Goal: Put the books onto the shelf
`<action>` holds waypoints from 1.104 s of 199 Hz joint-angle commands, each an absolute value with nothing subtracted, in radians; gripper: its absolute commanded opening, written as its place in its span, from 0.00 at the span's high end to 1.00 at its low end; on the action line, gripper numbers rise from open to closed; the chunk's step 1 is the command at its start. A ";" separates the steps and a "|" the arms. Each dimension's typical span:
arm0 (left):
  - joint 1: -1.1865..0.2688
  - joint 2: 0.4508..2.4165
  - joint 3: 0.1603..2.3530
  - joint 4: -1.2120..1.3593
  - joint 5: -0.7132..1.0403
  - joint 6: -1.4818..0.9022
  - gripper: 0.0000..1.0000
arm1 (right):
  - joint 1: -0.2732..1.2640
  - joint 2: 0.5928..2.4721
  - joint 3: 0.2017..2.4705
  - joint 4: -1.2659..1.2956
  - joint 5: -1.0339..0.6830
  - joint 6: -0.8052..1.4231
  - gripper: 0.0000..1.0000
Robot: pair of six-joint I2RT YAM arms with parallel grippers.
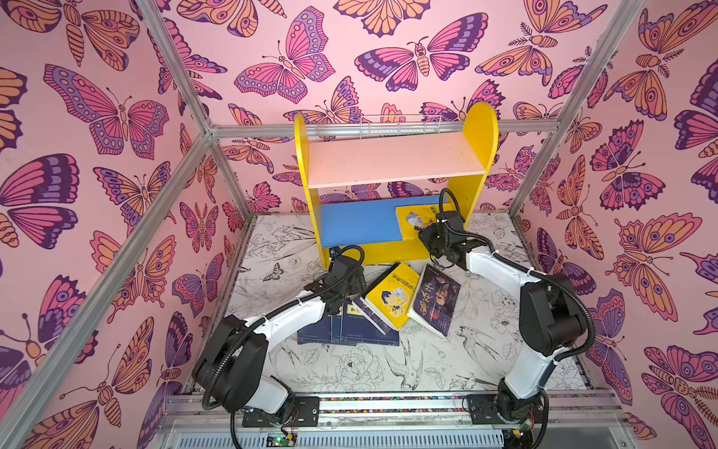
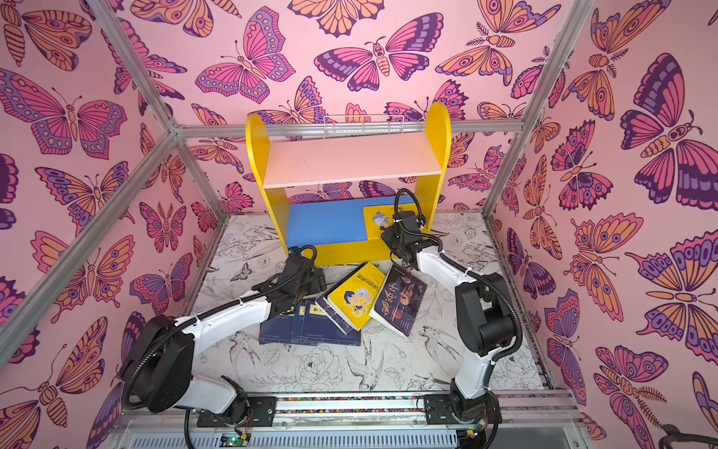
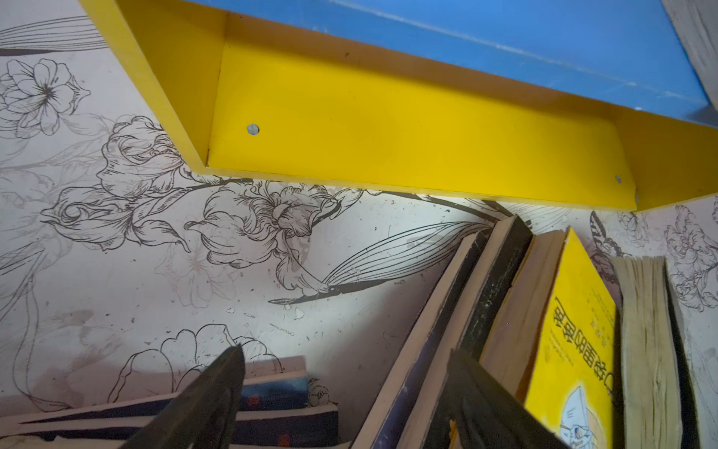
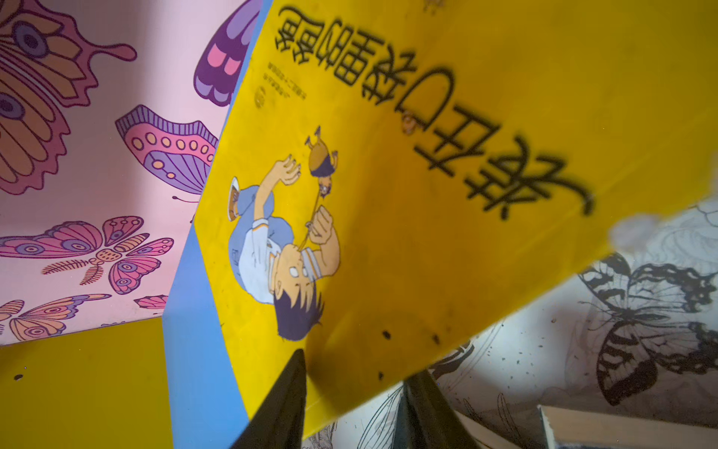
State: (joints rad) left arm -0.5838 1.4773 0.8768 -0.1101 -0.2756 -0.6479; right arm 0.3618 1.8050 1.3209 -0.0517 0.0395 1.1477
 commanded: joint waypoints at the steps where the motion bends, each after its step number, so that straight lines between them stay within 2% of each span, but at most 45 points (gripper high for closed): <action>1: -0.589 1.489 0.899 -0.141 -0.258 -0.628 0.16 | 0.345 1.834 1.381 -0.056 0.048 1.141 0.61; 69: -0.621 1.531 0.959 -0.133 -0.194 -0.544 0.13 | 0.316 1.835 1.374 -0.020 -0.041 1.117 0.54; 103: -0.688 1.555 1.042 -0.116 -0.130 -0.393 0.10 | 0.282 1.666 1.244 -0.093 -0.039 1.033 0.48; 127: -0.722 1.616 1.122 -0.114 0.035 -0.299 0.07 | 0.238 1.507 1.096 -0.213 -0.007 1.018 0.45; 145: -0.736 1.700 1.187 -0.123 0.234 -0.246 0.05 | 0.198 1.426 0.976 -0.268 -0.054 0.975 0.44; 157: -0.751 1.764 1.244 -0.159 0.299 -0.215 0.05 | 0.191 1.389 0.905 -0.314 -0.063 0.918 0.44; 197: -0.783 1.912 1.350 -0.255 0.361 -0.167 0.06 | 0.181 1.402 0.749 -0.354 -0.282 0.729 0.46; 220: -0.785 1.932 1.345 -0.272 0.383 -0.166 0.06 | 0.181 1.452 0.697 -0.360 -0.340 0.691 0.46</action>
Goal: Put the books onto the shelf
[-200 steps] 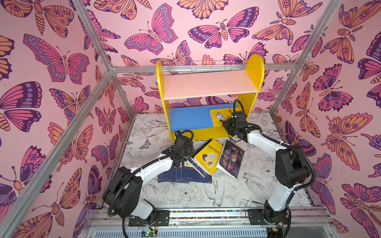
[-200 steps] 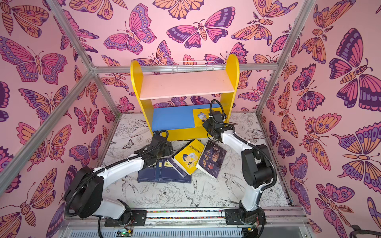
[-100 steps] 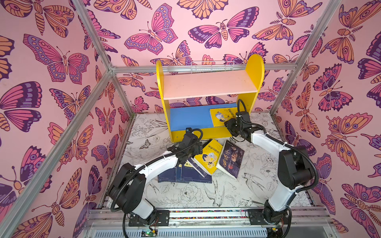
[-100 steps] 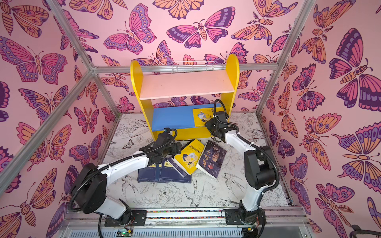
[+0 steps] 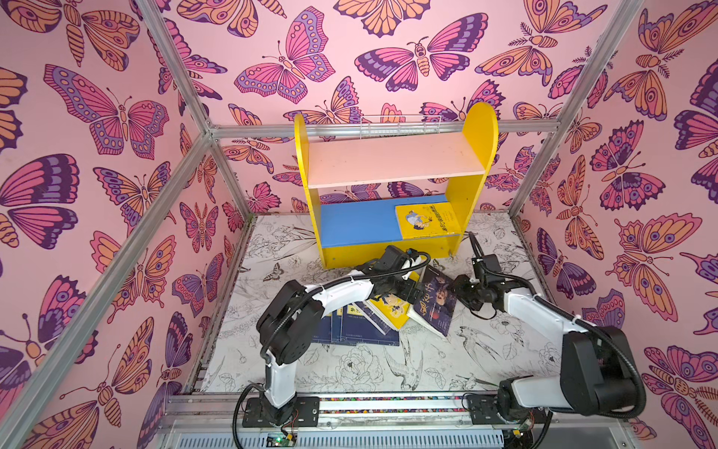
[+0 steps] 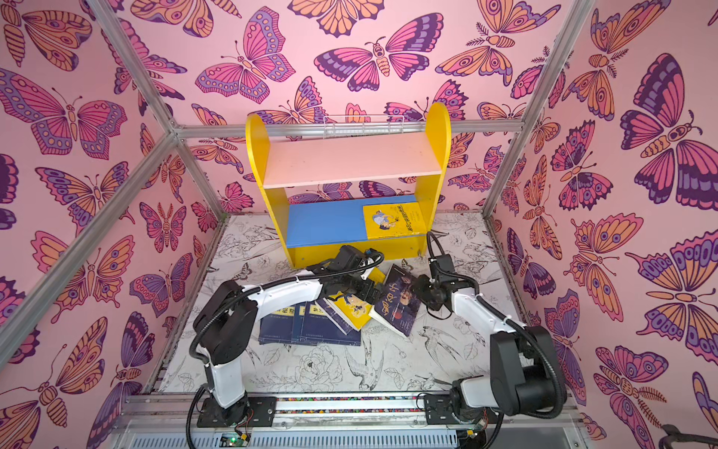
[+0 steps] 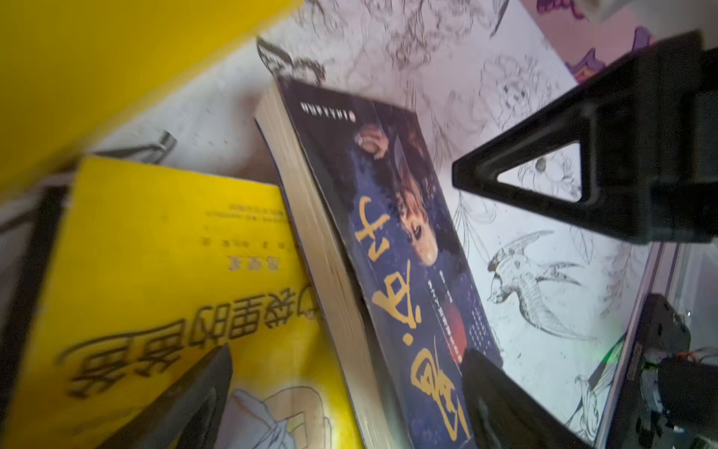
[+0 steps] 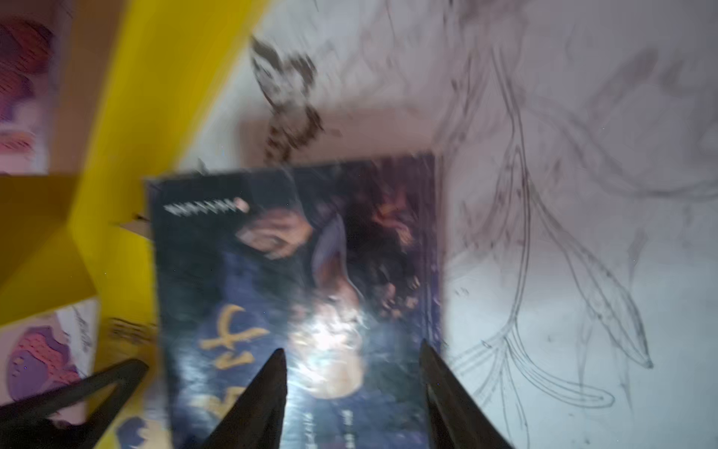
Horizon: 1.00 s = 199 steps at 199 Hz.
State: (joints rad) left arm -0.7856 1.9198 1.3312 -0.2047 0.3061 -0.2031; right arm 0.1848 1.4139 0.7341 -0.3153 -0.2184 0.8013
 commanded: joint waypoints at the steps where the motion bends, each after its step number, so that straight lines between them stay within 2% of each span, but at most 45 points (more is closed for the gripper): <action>1: -0.785 1.933 1.344 -0.273 0.385 -0.166 0.07 | 0.181 1.454 0.694 -0.357 -0.343 0.690 0.46; 48: -0.785 1.955 1.316 -0.287 0.378 -0.181 0.07 | 0.183 1.560 0.674 -0.215 -0.521 0.655 0.47; 68: -0.772 1.955 1.304 -0.309 0.307 -0.223 0.06 | 0.188 1.563 0.683 -0.115 -0.593 0.682 0.48; 128: -0.665 1.900 1.210 -0.304 0.269 -0.326 0.09 | 0.282 1.549 0.790 -0.029 -0.628 0.654 0.49; 148: -0.652 1.883 1.179 -0.304 0.233 -0.347 0.19 | 0.296 1.537 0.804 -0.002 -0.630 0.656 0.49; 199: -0.652 1.896 1.155 -0.321 0.189 -0.351 0.52 | 0.288 1.554 0.788 -0.002 -0.570 0.682 0.49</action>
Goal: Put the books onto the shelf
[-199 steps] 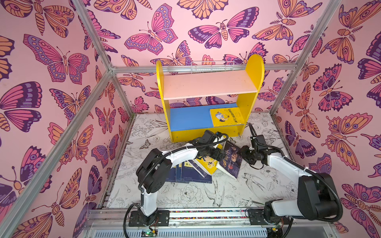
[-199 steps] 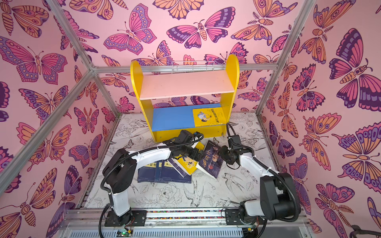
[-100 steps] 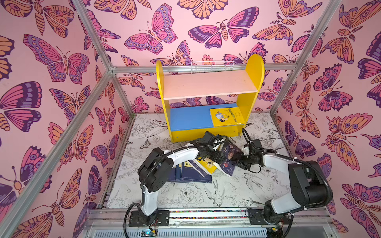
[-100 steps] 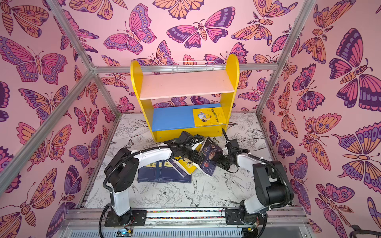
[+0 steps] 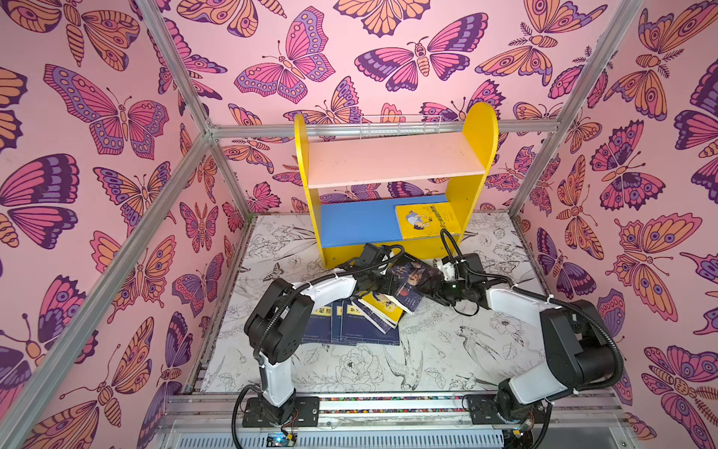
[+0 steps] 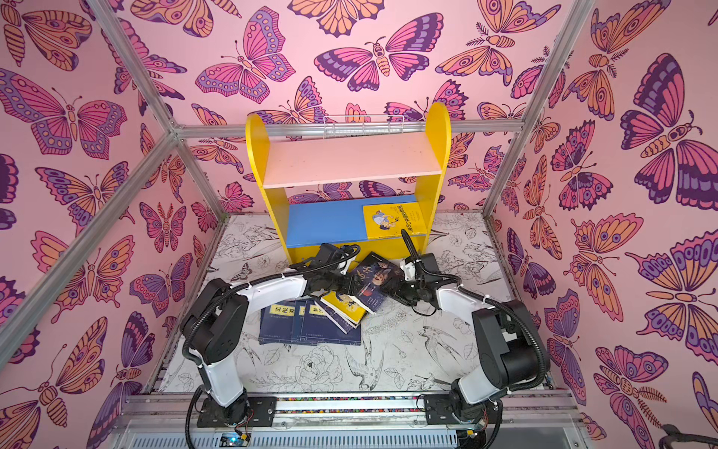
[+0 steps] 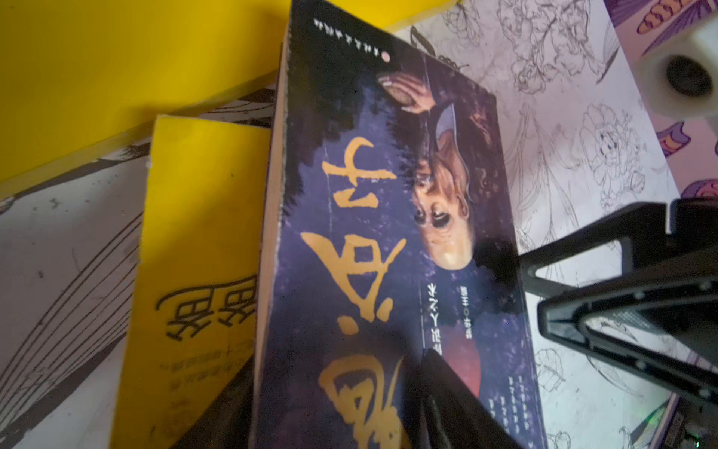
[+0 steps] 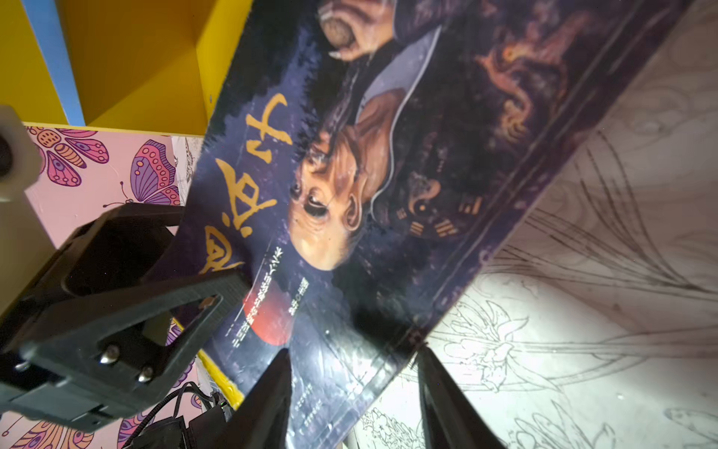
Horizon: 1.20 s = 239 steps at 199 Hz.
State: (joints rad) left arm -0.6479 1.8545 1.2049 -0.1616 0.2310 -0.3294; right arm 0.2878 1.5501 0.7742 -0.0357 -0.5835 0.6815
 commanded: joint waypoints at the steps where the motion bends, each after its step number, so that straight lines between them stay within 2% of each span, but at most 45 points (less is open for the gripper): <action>1: -0.651 1.896 1.155 -0.323 0.189 -0.351 0.52 | 0.287 1.555 0.787 -0.002 -0.569 0.684 0.49; 29: -0.654 1.909 1.155 -0.334 0.192 -0.339 0.67 | 0.256 1.615 0.755 0.051 -0.571 0.745 0.49; 61: -0.655 1.913 1.155 -0.339 0.200 -0.331 0.74 | 0.250 1.679 0.746 0.138 -0.610 0.787 0.51; 79: -0.659 1.913 1.157 -0.340 0.202 -0.324 0.79 | 0.250 1.692 0.742 0.192 -0.623 0.815 0.56; 121: -0.676 1.918 1.159 -0.341 0.225 -0.287 0.79 | 0.251 1.618 0.747 0.210 -0.637 0.804 0.76; 158: -0.689 1.927 1.170 -0.339 0.269 -0.251 0.78 | 0.257 1.531 0.744 0.233 -0.701 0.803 0.79; 204: -0.698 1.905 1.168 -0.308 0.363 -0.203 0.76 | 0.285 1.557 0.757 0.288 -0.739 0.815 0.80; 239: -0.687 1.839 1.102 -0.194 0.423 -0.214 0.77 | 0.288 1.560 0.724 0.300 -0.745 0.808 0.94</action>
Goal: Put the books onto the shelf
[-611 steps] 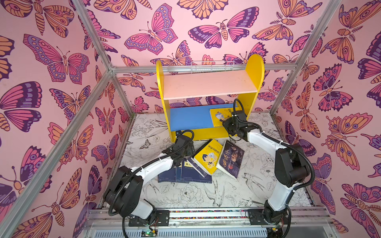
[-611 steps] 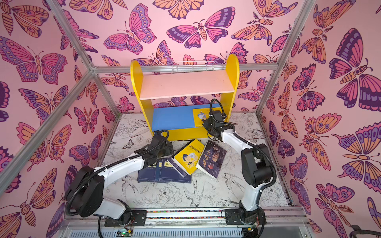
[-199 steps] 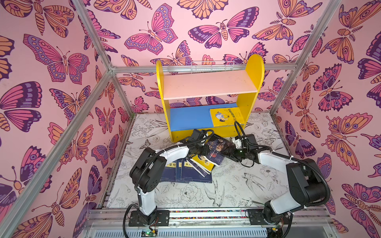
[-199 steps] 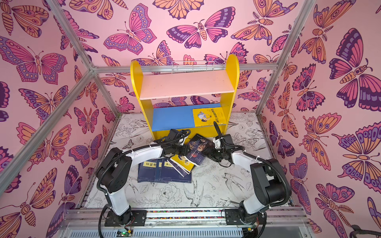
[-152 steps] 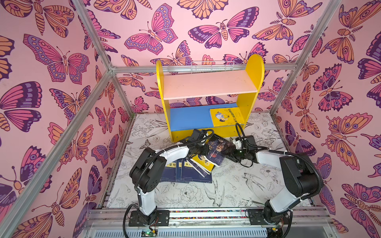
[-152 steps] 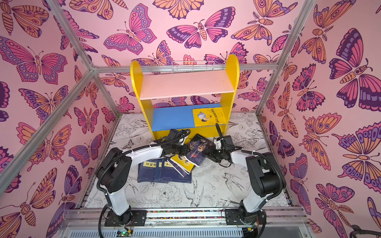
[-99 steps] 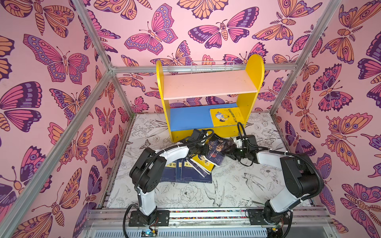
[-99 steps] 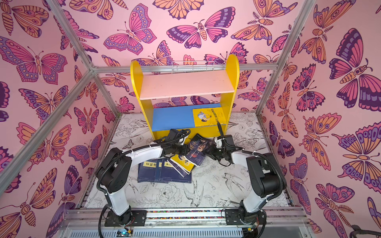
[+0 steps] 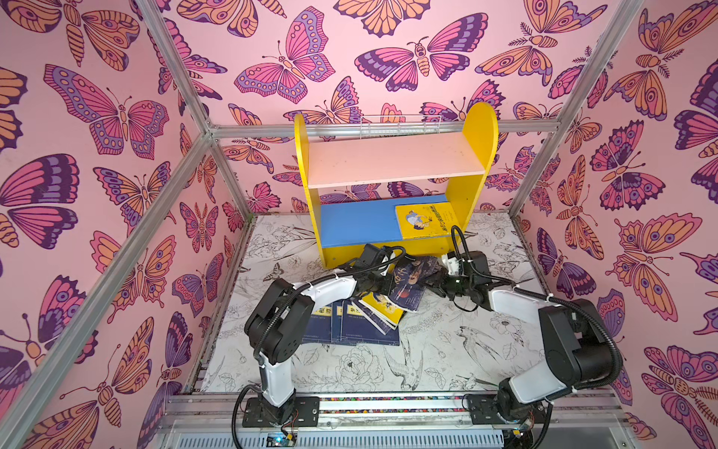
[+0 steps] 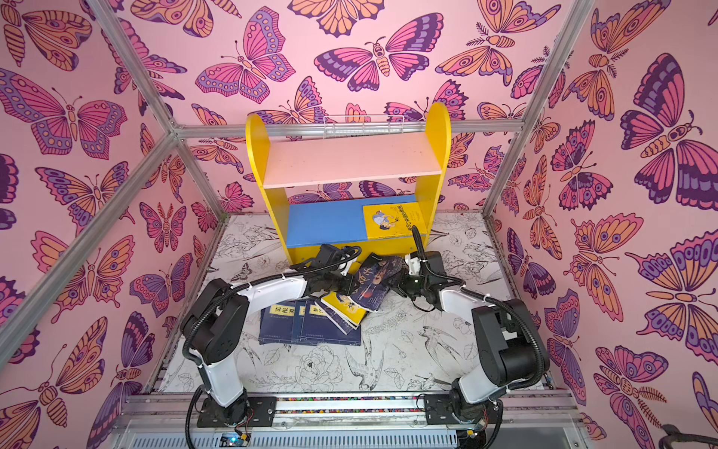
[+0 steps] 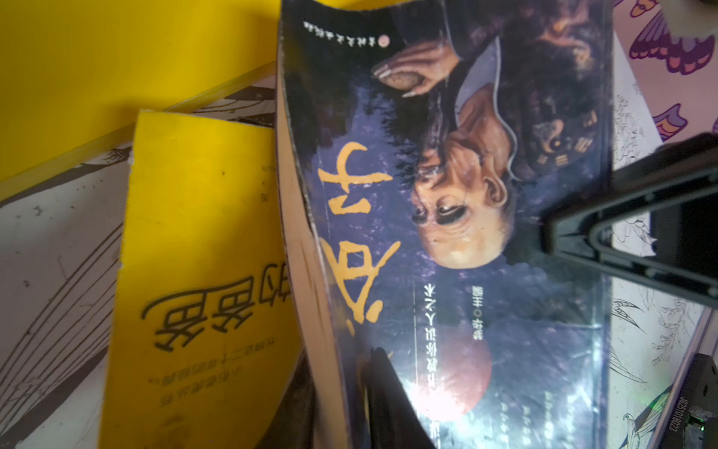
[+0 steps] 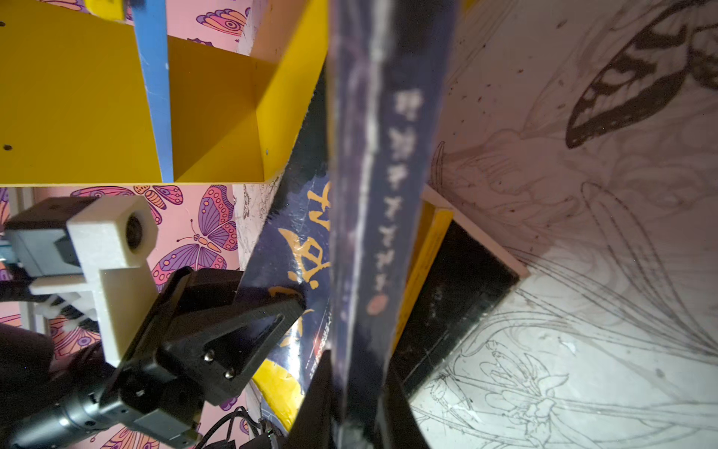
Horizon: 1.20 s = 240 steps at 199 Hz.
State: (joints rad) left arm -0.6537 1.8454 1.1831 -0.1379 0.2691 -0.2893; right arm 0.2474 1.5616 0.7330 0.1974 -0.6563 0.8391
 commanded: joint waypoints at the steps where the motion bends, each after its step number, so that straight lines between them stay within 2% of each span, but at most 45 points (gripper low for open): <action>1: -0.686 1.839 1.099 -0.190 0.426 -0.215 0.76 | 0.288 1.559 0.724 0.300 -0.745 0.807 0.94; 15: -0.681 1.821 1.076 -0.143 0.470 -0.224 0.77 | 0.288 1.551 0.716 0.293 -0.750 0.791 1.00; 51: -0.679 1.808 1.066 -0.105 0.491 -0.232 0.78 | 0.290 1.534 0.715 0.238 -0.770 0.740 1.00; 58: -0.677 1.804 1.065 -0.101 0.484 -0.237 0.73 | 0.290 1.525 0.709 0.239 -0.772 0.734 1.00; 78: -0.661 1.772 1.045 -0.077 0.456 -0.266 0.38 | 0.289 1.469 0.691 0.230 -0.777 0.709 1.00; 84: -0.653 1.753 1.031 -0.059 0.452 -0.282 0.31 | 0.289 1.450 0.690 0.223 -0.781 0.699 1.00; 101: -0.613 1.676 0.976 0.014 0.425 -0.347 0.22 | 0.289 1.363 0.688 0.218 -0.802 0.684 1.00; 121: -0.558 1.555 0.892 0.117 0.345 -0.456 0.16 | 0.289 1.265 0.709 0.206 -0.830 0.676 1.00; 159: -0.491 1.355 0.796 0.160 0.160 -0.572 0.11 | 0.289 1.199 0.827 0.210 -0.816 0.705 1.00; 188: -0.488 1.316 0.791 0.115 0.099 -0.556 0.11 | 0.289 1.290 0.895 0.464 -0.708 0.896 1.00; 212: -0.488 1.329 0.770 0.112 0.087 -0.595 0.11 | 0.290 1.421 0.956 0.646 -0.533 1.055 1.00; 240: -0.492 1.335 0.749 0.114 0.087 -0.627 0.11 | 0.301 1.516 0.942 0.801 -0.234 1.217 1.00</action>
State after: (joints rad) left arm -0.4904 1.3247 0.7788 0.1299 0.1146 -0.5861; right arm 0.2890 1.4719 0.9333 0.5278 -0.5304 1.0164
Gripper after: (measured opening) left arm 0.891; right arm 0.132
